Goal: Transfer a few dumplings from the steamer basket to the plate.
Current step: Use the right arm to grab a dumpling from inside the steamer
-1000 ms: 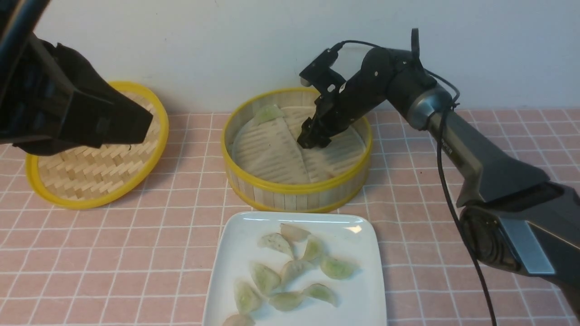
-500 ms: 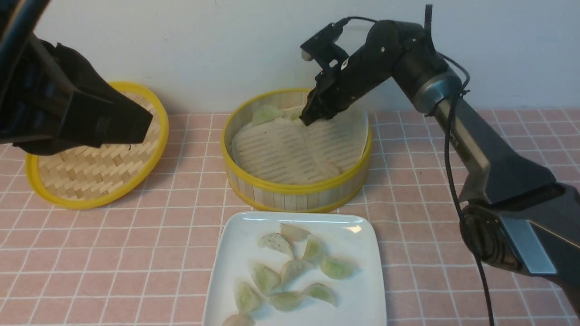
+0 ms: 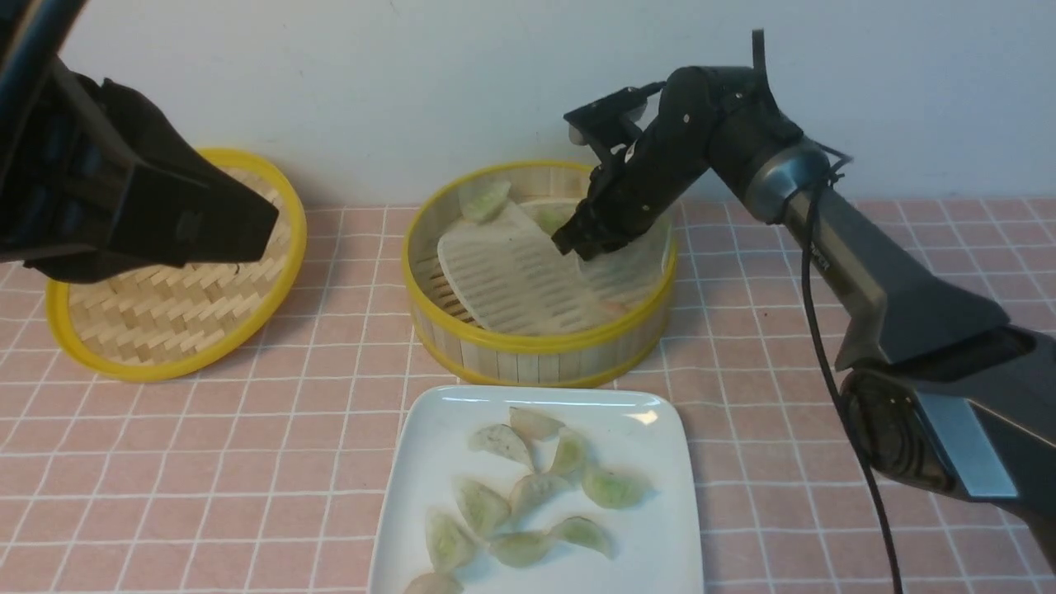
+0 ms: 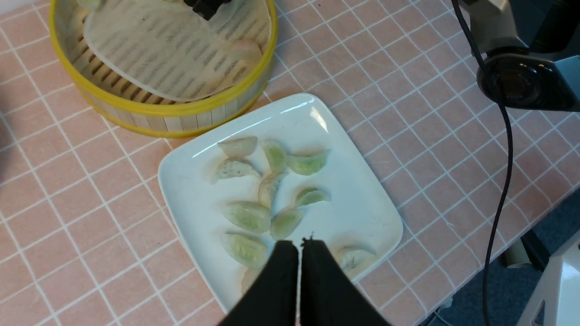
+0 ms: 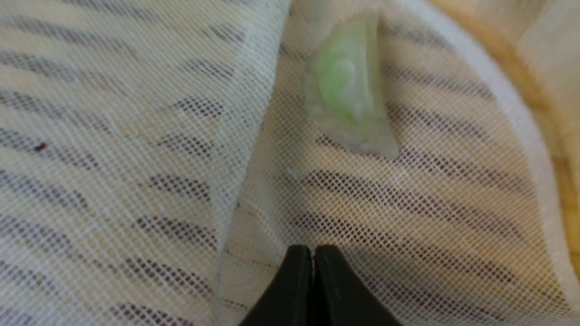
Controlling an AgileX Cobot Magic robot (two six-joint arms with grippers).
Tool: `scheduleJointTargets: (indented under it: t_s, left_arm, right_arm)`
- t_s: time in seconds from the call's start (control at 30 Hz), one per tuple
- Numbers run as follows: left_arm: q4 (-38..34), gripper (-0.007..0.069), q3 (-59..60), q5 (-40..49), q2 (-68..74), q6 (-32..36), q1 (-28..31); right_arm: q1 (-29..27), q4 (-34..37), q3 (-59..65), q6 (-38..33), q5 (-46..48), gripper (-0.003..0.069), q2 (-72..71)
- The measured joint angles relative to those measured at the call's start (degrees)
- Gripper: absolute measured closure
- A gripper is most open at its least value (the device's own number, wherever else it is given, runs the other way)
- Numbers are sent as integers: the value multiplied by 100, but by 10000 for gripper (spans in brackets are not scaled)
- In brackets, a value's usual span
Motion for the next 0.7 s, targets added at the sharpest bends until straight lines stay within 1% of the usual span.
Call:
scheduleJointTargets:
  t_s: [0.1,0.17,0.27,0.33,0.4,0.43,0.47,0.5,0.6,0.7]
  left_arm:
    - [0,631,0,0,0,0,0]
    - [0,631,0,0,0,0,0]
    - [7,631,0,0,0,0,0]
    - [10,631,0,0,0,0,0]
    - [13,631,0,0,0,0,0]
    - [18,631,0,0,0,0,0]
    - [41,631,0,0,0,0,0]
    - [69,631,0,0,0,0,0]
    - [199,631,0,0,0,0,0]
    - [335,631,0,0,0,0,0]
  right_arm:
    - [0,0,27,227,-15,647,0]
    - [0,0,27,247,-15,607,0]
    - [0,0,27,261,-15,511,0]
    - [0,0,27,290,-15,415,-19]
    - [0,0,27,346,-9,337,-76]
    - [0,0,27,355,-9,328,-94]
    - [0,0,27,347,-4,270,-171]
    - [0,0,16,322,-4,240,-223]
    - [0,0,-20,40,-19,195,-302]
    - [0,6,-26,-359,-181,184,-268]
